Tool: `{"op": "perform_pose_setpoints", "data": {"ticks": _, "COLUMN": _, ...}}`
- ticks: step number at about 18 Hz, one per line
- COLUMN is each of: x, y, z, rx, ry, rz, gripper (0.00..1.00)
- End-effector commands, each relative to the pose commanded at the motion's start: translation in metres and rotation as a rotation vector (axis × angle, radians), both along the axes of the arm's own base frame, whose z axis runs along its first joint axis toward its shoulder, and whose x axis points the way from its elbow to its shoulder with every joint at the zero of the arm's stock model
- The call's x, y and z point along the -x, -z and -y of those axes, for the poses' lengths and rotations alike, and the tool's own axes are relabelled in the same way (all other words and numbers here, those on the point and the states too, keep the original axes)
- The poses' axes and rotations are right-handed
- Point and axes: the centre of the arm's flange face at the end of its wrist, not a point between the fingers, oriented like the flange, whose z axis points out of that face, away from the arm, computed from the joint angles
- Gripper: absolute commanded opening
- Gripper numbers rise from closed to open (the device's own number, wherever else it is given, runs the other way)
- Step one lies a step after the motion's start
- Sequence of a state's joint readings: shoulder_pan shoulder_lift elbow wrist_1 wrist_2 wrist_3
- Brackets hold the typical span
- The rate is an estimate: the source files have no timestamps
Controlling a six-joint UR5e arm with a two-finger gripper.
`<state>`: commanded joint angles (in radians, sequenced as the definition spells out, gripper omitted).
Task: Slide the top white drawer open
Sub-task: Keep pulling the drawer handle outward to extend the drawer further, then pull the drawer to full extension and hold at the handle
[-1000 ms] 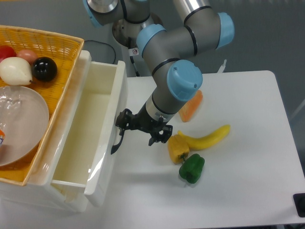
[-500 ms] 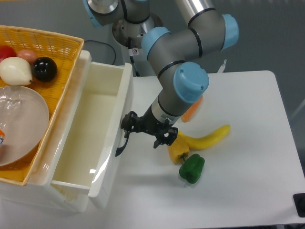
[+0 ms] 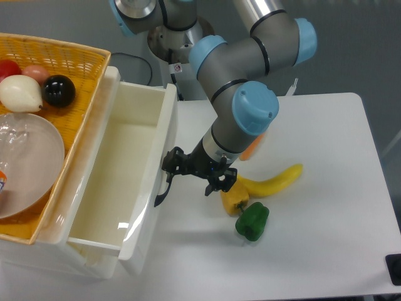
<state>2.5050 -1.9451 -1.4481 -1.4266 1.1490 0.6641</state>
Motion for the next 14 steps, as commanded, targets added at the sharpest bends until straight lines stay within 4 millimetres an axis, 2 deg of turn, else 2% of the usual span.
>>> {"op": "perform_pose_setpoints", "data": {"ticks": 14, "x": 0.0044, "y": -0.0079, "z": 0.0007, "rx": -0.011, "ry": -0.012, "rz": -0.002, "gripper": 1.00}}
